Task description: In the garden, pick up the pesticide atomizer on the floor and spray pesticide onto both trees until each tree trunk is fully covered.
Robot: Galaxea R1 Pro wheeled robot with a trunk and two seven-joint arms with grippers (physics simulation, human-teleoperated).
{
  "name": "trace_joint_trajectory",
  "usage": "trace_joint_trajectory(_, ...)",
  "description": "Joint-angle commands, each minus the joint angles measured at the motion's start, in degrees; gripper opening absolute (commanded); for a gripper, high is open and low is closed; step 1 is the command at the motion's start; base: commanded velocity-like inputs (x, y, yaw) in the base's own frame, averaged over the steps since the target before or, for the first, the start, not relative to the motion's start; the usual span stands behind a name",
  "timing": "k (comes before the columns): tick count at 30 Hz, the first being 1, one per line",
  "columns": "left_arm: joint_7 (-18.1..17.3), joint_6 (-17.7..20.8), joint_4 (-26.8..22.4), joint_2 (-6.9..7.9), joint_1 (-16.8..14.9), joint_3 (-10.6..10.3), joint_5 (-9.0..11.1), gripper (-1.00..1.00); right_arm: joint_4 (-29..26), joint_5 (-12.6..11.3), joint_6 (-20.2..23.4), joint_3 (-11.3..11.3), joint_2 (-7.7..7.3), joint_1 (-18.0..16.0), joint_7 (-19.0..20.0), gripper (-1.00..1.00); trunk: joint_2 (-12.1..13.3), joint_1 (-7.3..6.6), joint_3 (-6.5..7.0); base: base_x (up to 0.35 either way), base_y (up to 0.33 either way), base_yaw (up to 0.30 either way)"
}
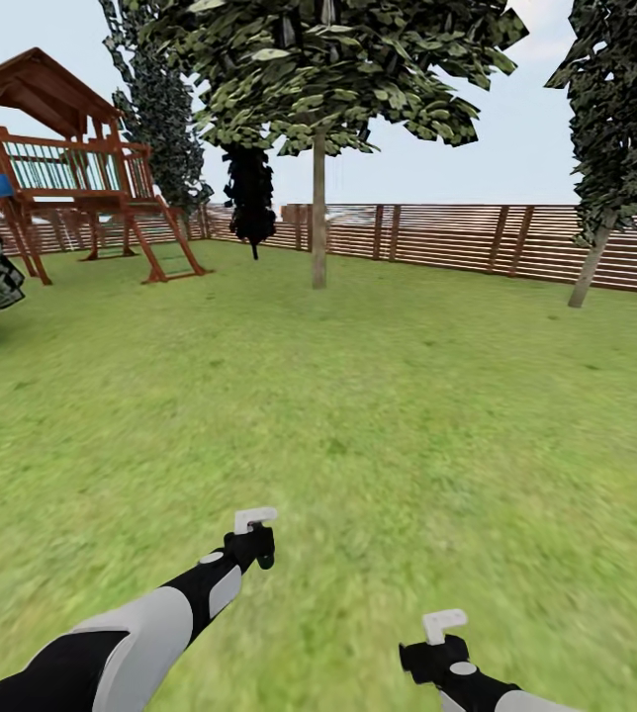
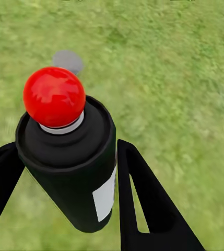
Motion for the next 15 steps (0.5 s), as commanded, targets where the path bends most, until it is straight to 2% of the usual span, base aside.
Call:
trace_joint_trajectory(1,0.0,0.0,0.0,0.00,0.0,0.0,0.0,-1.00,0.0,0.0,0.0,0.0,0.00,0.0,0.0,1.00,0.0,0.00,0.00,0.350,0.000,-0.132)
trace_joint_trajectory(7,0.0,0.0,0.0,0.00,0.0,-0.1,0.0,-1.00,0.0,0.0,0.0,0.0,0.00,0.0,0.0,1.00,0.0,0.00,0.00,0.350,0.000,-0.059)
trace_joint_trajectory(15,0.0,0.0,0.0,0.00,0.0,-0.1,0.0,-1.00,0.0,0.0,0.0,0.0,0.00,0.0,0.0,1.00,0.0,0.00,0.00,0.350,0.000,0.059)
